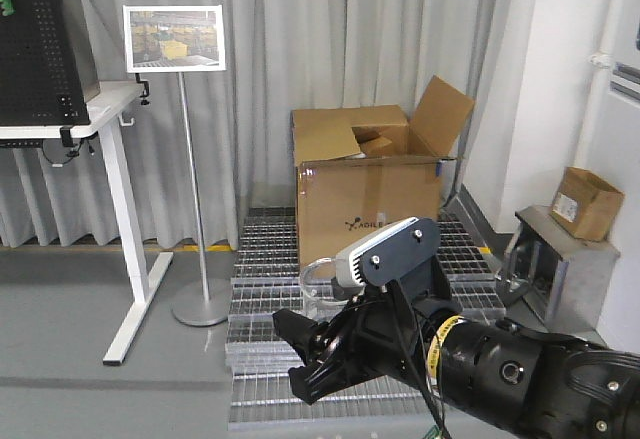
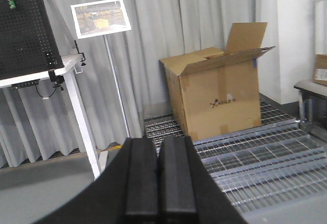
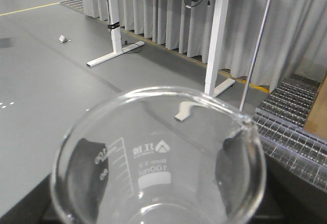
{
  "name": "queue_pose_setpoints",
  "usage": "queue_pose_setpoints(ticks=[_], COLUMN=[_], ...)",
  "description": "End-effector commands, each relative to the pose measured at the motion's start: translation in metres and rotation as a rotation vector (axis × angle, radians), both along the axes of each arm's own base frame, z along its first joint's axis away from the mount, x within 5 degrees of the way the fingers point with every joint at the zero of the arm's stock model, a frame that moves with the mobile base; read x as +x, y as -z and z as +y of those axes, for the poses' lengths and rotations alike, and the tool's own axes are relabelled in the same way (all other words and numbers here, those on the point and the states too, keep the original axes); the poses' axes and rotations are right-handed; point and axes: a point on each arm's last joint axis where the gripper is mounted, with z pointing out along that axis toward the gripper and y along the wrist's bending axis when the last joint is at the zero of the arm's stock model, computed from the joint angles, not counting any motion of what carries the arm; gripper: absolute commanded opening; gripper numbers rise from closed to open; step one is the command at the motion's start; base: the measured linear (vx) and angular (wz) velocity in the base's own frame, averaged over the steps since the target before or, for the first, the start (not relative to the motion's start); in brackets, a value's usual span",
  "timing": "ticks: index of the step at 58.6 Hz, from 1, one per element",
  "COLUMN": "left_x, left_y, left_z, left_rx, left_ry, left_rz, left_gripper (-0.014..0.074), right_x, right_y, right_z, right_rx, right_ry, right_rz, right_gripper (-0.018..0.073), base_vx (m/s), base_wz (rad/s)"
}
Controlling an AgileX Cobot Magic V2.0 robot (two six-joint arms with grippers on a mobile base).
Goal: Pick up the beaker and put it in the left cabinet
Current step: 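Carry the beaker in the right gripper while the base drives to the cabinet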
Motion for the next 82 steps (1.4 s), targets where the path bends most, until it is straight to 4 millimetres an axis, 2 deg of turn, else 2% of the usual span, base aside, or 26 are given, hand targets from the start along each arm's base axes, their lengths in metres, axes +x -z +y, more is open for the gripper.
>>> queue_pose_setpoints(ticks=[1,46,82], left_x=[-0.0015,-0.0015,-0.0015], left_y=[-0.0025,-0.0025,-0.0025], left_z=[-0.0001,-0.0001,-0.0001], left_rx=[-0.015,-0.015,-0.015], left_ry=[0.004,0.004,0.004], left_rz=[-0.076,-0.076,-0.076], left_gripper=[0.0001,0.0001,0.0001], right_x=[-0.0048,-0.0048,-0.0048], right_y=[-0.0276,-0.0276,-0.0276], right_z=[0.0012,0.0012,0.0012], right_rx=[0.089,0.089,0.089], right_ry=[-0.036,-0.036,-0.036], right_rz=[-0.086,-0.086,-0.086], right_gripper=[-0.0001,-0.0001,-0.0001], base_vx=[0.59,0.49,0.25], base_wz=[0.06,-0.02,-0.68])
